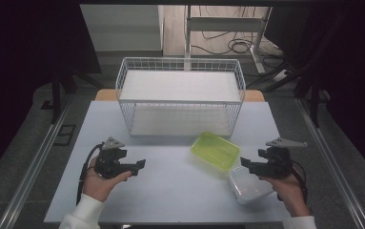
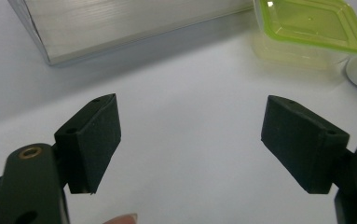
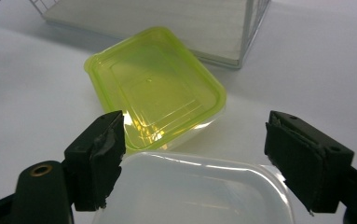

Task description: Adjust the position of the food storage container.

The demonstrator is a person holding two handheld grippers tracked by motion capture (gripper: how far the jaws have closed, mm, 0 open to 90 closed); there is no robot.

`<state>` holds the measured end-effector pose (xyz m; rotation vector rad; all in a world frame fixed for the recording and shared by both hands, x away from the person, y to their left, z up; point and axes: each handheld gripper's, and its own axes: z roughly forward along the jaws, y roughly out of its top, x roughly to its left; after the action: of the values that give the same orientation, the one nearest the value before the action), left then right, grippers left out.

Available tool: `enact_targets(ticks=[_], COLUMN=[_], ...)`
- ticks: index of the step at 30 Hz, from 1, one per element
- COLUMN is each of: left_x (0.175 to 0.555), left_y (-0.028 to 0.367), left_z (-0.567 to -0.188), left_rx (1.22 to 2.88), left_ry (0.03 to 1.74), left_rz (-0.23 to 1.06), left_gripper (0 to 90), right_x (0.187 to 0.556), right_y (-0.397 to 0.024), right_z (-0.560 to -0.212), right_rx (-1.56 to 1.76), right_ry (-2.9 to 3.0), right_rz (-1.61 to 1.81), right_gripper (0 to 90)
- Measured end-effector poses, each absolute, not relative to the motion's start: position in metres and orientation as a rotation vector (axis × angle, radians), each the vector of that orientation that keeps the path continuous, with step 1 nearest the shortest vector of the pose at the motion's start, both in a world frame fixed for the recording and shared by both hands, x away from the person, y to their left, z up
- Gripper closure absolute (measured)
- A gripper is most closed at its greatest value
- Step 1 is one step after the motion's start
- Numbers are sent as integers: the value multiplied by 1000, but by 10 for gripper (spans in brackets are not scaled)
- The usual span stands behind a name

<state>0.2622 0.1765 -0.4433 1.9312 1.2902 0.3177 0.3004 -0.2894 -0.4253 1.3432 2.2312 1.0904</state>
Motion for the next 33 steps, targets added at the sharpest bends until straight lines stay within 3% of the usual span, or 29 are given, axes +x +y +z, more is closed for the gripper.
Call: enact_targets(ticks=[13, 19, 27, 33], left_x=[257, 262, 261, 257], left_y=[179, 183, 179, 178], left_z=[-437, -448, -450, -449], left_rx=[1939, 1967, 1978, 1975], left_ry=[1289, 1313, 1289, 1298], left_rz=[322, 295, 271, 271], left_gripper=[198, 197, 190, 188], right_x=[307, 340, 366, 380], right_y=[-277, -261, -243, -236], right_z=[-407, -404, -405, -412], right_rx=[1361, 1395, 1369, 1374], right_ry=[2268, 2372, 2449, 2473], right_rz=[1019, 981, 931, 893], right_gripper=[316, 428, 455, 540])
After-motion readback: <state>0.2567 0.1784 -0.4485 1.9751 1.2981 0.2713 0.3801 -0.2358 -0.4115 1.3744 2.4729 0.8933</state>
